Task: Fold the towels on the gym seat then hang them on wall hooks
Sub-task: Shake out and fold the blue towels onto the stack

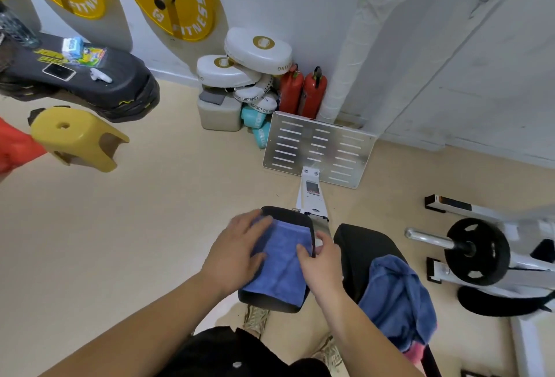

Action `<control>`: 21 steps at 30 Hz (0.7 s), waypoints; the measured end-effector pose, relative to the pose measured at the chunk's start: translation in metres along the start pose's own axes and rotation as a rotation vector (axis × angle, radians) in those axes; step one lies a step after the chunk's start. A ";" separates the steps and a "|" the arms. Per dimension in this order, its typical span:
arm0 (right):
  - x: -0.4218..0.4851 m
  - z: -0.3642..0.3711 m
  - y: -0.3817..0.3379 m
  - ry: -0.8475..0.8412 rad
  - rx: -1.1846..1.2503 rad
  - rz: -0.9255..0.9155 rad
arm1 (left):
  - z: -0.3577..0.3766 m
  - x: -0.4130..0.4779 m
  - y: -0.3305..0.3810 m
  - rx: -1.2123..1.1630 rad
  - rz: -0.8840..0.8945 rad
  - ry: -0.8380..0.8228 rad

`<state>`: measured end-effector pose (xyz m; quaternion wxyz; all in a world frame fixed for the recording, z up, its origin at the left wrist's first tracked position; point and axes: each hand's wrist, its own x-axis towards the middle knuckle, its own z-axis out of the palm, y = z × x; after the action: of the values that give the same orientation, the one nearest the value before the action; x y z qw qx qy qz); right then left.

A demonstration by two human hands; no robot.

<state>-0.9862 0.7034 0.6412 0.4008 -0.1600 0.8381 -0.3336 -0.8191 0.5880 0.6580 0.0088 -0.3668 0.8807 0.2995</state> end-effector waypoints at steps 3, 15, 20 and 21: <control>-0.006 -0.009 0.000 0.009 -0.269 -0.251 | 0.002 -0.002 0.000 0.086 0.157 -0.250; 0.005 -0.012 0.025 -0.338 -0.728 -0.239 | 0.029 -0.001 0.002 0.233 0.086 -0.204; 0.010 -0.014 0.024 -0.341 -0.657 -0.223 | 0.029 -0.002 0.012 0.369 0.067 -0.270; 0.009 -0.016 0.023 -0.345 -0.609 -0.232 | 0.026 -0.001 0.015 0.391 0.075 -0.272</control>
<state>-1.0044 0.7225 0.6278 0.4297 -0.4197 0.7955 -0.0800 -0.8334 0.6114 0.6449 0.1873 -0.2815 0.9256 0.1700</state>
